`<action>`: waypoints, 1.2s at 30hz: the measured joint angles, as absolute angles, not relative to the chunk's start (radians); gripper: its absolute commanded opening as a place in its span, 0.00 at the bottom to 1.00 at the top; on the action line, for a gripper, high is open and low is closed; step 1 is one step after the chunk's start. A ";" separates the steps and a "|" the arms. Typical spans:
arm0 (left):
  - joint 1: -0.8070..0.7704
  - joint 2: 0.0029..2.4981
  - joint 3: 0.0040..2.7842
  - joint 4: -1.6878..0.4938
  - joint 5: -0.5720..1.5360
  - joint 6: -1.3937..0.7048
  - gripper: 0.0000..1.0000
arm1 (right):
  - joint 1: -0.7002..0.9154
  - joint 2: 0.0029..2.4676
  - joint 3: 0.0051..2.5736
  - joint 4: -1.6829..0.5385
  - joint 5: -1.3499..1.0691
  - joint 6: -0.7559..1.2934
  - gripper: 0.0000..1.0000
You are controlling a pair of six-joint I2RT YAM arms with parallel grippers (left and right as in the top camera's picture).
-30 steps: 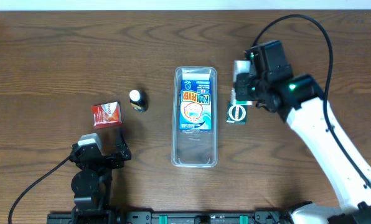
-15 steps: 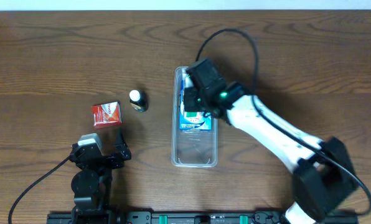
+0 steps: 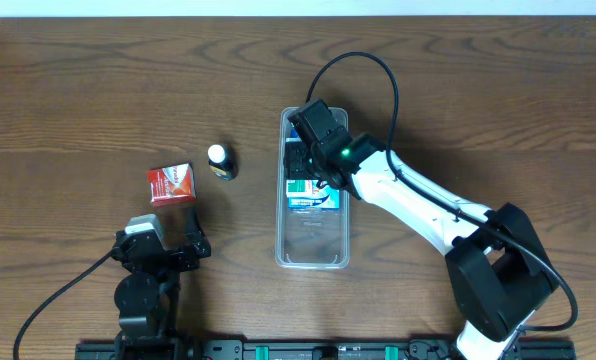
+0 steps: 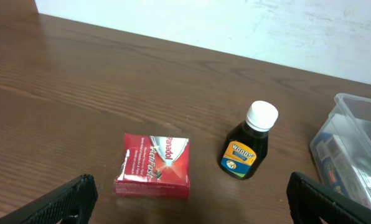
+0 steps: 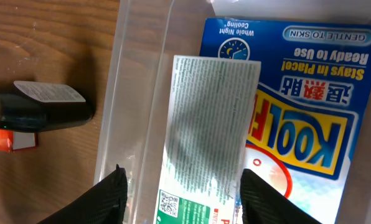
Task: Pack container
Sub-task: 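Place the white-green box into the container beside the blue box, then grasp the green Zam-Buk tin with the right gripper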
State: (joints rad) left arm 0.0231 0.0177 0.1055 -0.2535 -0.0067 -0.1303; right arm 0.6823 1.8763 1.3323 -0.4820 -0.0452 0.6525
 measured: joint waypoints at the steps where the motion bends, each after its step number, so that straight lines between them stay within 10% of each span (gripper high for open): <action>1: 0.023 0.018 0.105 -0.253 -0.007 -0.130 0.98 | 0.680 1.876 1.332 -0.482 -0.046 0.647 0.51; 9: 0.023 0.018 0.105 -0.253 -0.007 -0.130 0.98 | 0.608 1.782 1.332 -0.509 -0.046 0.580 0.47; 18: 0.023 0.018 0.105 -0.253 -0.007 -0.130 0.98 | 0.408 1.490 1.336 -0.772 0.018 0.514 0.70; 36: 0.023 0.018 0.105 -0.253 -0.007 -0.130 0.98 | 0.336 1.782 1.233 -0.774 -0.044 0.438 0.69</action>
State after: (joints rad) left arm 0.0231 0.0177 0.1055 -0.2535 -0.0067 -0.1303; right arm 0.3359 1.7824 1.2331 -0.7742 -0.0437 0.4377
